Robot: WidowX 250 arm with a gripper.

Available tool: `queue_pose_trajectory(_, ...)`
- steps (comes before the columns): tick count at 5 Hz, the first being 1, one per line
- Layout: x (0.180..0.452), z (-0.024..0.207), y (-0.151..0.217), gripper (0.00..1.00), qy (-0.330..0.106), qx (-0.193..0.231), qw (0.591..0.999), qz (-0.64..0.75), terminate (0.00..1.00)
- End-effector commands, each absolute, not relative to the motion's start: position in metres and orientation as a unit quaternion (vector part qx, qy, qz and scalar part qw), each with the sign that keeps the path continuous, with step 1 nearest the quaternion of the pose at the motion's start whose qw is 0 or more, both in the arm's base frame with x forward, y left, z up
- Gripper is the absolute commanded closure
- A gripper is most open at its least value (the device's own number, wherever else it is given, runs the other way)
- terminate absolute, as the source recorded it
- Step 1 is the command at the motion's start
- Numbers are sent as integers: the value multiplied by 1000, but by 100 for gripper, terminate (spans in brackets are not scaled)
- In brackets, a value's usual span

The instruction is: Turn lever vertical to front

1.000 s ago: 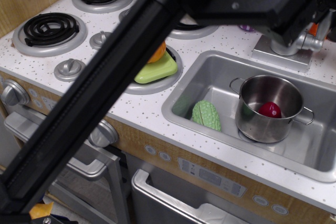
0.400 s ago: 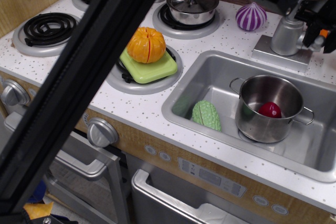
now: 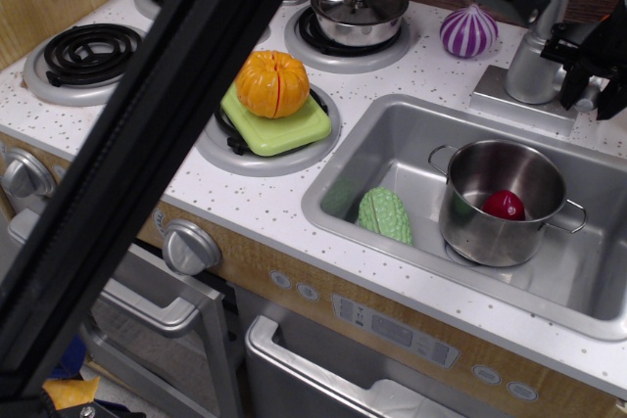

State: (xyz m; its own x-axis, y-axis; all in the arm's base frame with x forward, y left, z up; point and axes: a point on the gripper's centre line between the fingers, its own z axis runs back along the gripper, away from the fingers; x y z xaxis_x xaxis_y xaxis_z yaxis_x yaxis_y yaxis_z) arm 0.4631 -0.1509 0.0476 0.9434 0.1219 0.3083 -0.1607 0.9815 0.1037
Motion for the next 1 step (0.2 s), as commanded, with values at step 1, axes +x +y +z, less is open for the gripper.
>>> queue_pose_trajectory(1, 469, 76, -150, 0, -187, 45, 979, 63, 100)
